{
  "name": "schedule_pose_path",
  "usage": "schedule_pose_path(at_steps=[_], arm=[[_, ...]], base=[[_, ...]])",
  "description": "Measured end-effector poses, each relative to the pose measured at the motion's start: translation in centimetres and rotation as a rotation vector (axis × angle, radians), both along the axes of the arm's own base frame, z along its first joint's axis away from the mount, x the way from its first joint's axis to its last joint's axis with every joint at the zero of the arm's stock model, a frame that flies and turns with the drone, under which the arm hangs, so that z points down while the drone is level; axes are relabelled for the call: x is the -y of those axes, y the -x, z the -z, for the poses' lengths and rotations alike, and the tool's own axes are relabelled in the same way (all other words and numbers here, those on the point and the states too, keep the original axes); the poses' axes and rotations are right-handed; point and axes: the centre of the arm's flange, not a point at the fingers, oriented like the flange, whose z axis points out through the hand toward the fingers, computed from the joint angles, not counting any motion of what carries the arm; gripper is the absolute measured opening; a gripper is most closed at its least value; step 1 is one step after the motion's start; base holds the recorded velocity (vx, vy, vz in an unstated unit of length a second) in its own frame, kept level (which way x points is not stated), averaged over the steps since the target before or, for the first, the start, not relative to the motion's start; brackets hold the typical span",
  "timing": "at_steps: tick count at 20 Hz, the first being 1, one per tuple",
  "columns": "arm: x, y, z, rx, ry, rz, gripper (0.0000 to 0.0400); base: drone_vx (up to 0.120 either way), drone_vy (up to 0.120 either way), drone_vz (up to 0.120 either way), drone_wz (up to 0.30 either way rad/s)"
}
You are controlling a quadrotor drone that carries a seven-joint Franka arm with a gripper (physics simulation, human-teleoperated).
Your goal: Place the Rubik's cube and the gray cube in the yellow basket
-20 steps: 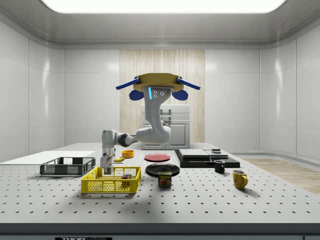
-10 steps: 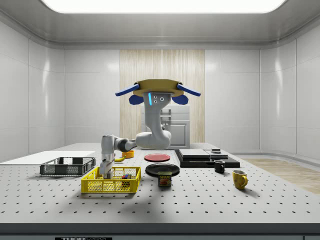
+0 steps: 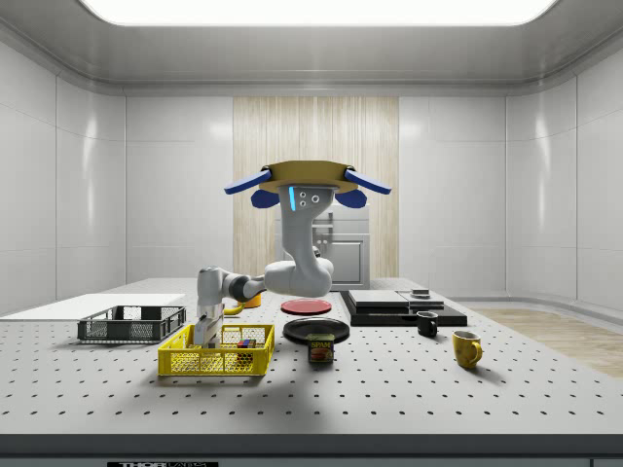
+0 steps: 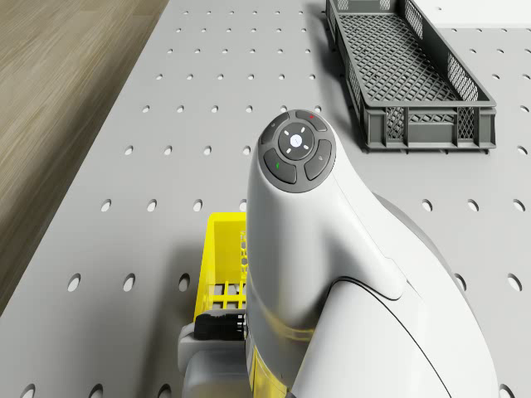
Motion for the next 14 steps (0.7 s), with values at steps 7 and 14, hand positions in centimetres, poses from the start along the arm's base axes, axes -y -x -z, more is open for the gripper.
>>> schedule_pose_path(at_steps=[7,14], arm=[[-0.2,0.0,-1.3,0.001,-0.006,0.019,0.0293],[0.0,0.0,0.1,0.000,-0.002,0.005,0.0381]], base=[[0.000,0.000,0.000,0.000],[0.000,0.000,0.000,0.000]])
